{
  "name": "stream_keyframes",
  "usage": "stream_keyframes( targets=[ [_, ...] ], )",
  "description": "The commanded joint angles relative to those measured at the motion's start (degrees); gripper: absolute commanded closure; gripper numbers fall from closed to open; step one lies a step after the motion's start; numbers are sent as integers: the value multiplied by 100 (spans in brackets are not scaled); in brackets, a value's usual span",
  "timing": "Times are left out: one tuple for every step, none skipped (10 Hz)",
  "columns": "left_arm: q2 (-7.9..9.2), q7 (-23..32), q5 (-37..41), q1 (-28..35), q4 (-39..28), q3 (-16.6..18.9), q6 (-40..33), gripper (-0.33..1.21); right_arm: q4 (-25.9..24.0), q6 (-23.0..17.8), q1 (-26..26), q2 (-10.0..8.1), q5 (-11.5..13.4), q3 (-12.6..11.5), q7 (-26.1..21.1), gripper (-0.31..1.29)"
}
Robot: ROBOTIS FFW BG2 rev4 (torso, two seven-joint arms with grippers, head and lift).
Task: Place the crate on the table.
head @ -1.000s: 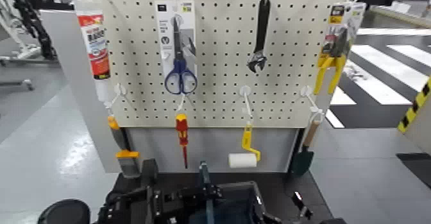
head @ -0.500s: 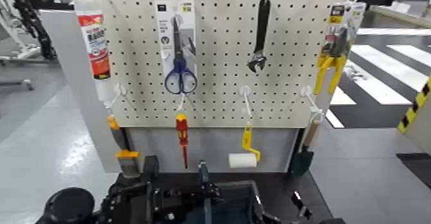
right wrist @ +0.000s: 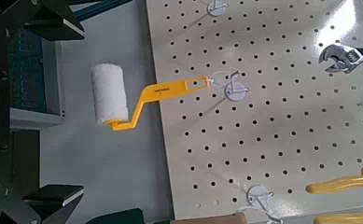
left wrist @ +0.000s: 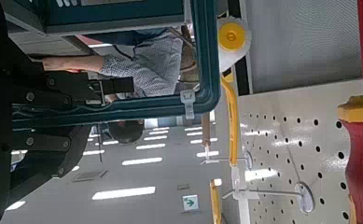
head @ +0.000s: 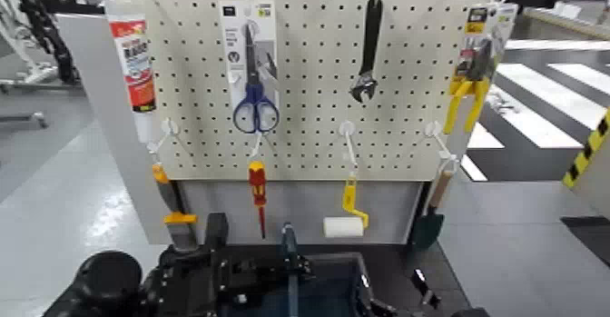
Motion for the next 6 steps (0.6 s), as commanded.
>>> stream_keyframes(
  targets=[
    [23, -242, -137, -190, 246, -259, -58, 119, 20, -19, -17, -8, -16, 12, 0, 14],
    [32, -330, -163, -260, 351, -347, -76, 119, 20, -19, -17, -8, -16, 12, 9, 14],
    [41, -496, -260, -357, 474, -461, -120, 119, 20, -19, -17, -8, -16, 12, 9, 14],
    [41, -655, -392, -436, 536, -523, -146, 119, 20, -28, -17, -8, -25, 12, 9, 14],
    [41, -699, -418, -453, 553, -549, -164, 119, 20, -28, -17, -8, -16, 12, 18, 14],
    [41, -725, -462, -453, 562, -540, -181, 118, 20, -28, -17, -8, -25, 12, 18, 14]
  ],
)
